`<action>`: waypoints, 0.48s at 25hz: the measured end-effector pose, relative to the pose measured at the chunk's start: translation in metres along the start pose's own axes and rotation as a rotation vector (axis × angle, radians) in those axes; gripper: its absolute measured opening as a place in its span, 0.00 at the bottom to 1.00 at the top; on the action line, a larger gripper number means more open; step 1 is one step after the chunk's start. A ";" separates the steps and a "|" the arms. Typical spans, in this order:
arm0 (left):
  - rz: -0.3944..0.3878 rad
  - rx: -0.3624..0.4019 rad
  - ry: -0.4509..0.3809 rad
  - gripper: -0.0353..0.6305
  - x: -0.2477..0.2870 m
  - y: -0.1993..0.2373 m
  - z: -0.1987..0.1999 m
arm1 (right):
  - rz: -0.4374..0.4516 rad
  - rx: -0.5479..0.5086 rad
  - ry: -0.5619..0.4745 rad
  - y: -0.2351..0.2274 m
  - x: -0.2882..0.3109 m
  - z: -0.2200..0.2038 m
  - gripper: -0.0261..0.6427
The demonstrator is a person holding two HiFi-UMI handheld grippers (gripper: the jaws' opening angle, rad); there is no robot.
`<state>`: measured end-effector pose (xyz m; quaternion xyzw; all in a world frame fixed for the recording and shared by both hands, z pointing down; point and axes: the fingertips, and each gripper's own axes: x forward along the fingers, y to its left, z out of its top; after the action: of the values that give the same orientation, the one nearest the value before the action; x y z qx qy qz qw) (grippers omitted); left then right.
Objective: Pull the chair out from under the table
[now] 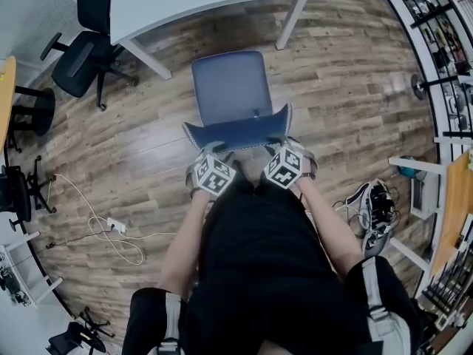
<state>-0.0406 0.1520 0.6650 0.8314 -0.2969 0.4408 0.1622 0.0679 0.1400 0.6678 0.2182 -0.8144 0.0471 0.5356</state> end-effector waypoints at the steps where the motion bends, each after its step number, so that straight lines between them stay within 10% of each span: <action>1: -0.001 -0.007 -0.002 0.27 0.000 -0.006 0.002 | 0.002 -0.005 0.004 0.000 -0.003 -0.005 0.21; 12: 0.001 -0.064 -0.019 0.27 -0.003 -0.051 0.011 | 0.040 -0.044 -0.003 0.008 -0.028 -0.037 0.22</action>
<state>-0.0024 0.1866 0.6561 0.8300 -0.3126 0.4231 0.1855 0.1055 0.1670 0.6598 0.1902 -0.8201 0.0394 0.5382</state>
